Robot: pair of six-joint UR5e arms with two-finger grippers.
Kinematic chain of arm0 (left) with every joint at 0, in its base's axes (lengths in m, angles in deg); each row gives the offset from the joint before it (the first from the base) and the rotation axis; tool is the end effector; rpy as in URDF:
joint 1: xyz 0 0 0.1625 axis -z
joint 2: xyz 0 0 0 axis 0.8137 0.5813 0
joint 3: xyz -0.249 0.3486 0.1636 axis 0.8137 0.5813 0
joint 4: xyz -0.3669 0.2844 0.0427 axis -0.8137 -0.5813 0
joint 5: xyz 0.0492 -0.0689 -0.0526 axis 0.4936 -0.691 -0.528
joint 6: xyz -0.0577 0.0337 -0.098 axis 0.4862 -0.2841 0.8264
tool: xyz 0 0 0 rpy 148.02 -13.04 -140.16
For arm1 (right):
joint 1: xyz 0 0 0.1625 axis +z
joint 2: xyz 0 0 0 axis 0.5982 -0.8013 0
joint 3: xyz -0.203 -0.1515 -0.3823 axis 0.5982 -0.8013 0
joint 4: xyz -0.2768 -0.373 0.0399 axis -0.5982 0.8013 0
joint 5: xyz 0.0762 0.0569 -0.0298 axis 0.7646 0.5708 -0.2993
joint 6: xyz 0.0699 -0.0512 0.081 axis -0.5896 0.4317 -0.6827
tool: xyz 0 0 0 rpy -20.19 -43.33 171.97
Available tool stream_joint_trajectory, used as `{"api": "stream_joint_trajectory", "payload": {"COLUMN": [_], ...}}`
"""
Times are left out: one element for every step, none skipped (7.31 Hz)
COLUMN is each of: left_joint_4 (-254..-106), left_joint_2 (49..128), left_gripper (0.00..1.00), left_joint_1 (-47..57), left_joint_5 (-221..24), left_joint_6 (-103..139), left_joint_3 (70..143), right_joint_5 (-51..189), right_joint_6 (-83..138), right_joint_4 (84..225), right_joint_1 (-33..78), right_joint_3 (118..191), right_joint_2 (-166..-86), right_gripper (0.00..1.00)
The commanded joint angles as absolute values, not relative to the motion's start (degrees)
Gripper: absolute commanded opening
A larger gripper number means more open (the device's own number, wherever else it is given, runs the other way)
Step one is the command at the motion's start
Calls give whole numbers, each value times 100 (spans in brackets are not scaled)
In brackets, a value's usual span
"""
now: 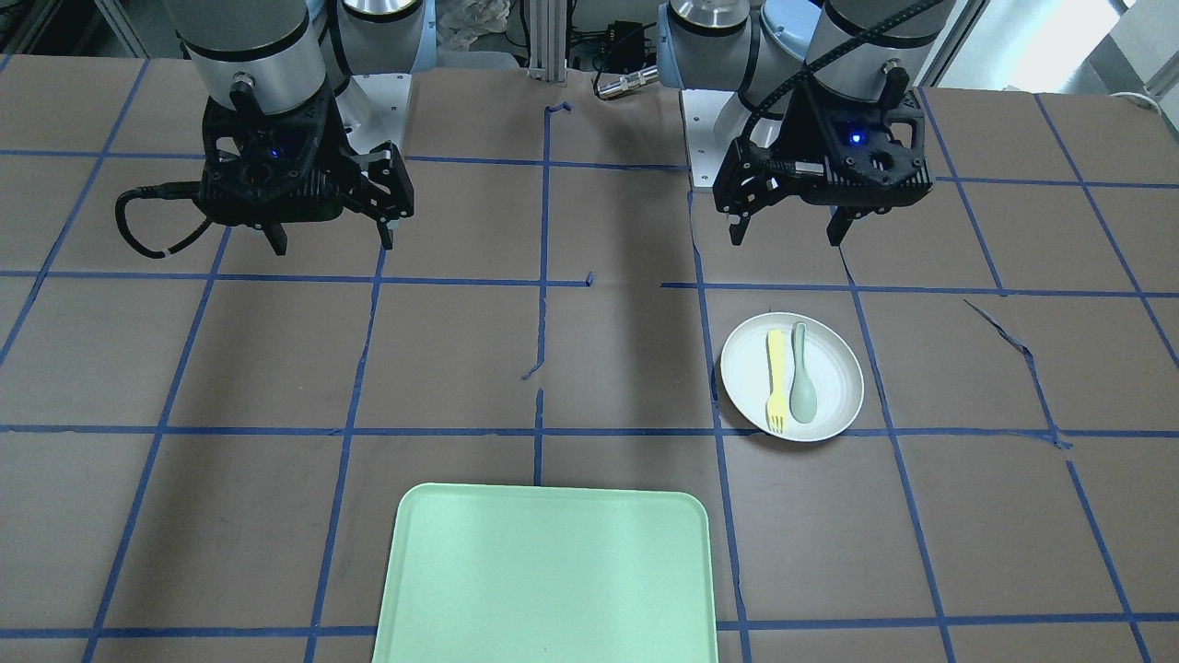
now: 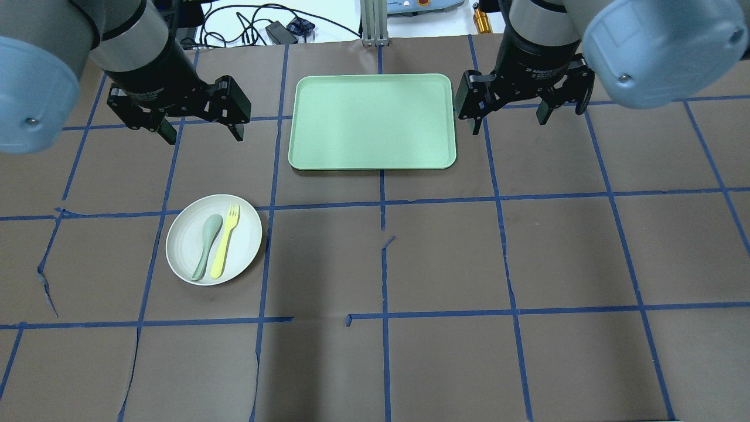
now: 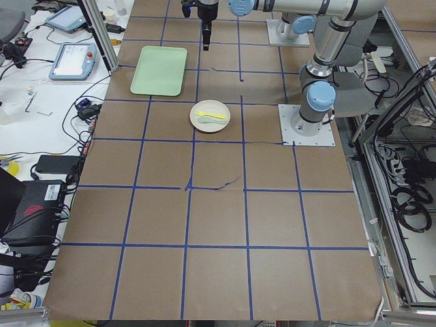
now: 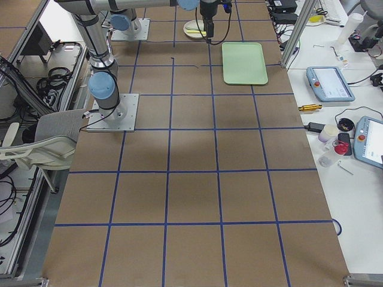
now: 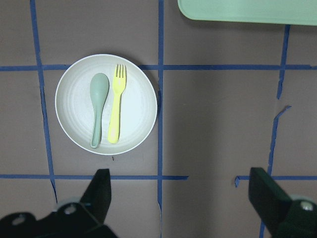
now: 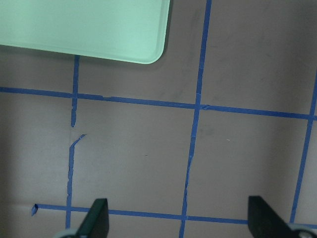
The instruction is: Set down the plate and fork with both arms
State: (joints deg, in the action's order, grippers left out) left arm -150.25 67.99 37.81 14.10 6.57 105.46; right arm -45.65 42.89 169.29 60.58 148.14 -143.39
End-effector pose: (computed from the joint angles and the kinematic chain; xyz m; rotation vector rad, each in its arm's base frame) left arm -0.1531 -0.5407 0.5188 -0.0288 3.1294 -0.1219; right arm 0.2027 -0.5537 0.5082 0.1610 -3.1162 0.0559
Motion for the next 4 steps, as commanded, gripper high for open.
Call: {"api": "stream_joint_trajectory", "payload": {"left_joint_4": [-14983,-14983,-14983,-14992], "left_joint_2": [6778,6769,6787,6761], "left_gripper": [100,100,100,100], "left_joint_1": [3774,3782,3782,3782], "left_joint_5": [1420,1420,1420,1429], "left_joint_6": [670,662,688,670], "left_joint_3": [10542,10585,10534,10637], "right_joint_5": [-4598,-4590,-4598,-4607], "right_joint_6": [4295,4287,4287,4295], "right_joint_4": [16886,16885,16903,16886], "right_joint_1": [6055,6055,6055,6055], "right_joint_3": [14792,14809,14791,14791], "right_joint_2": [-14331,-14340,-14340,-14340], "right_gripper": [100,100,100,100]}}
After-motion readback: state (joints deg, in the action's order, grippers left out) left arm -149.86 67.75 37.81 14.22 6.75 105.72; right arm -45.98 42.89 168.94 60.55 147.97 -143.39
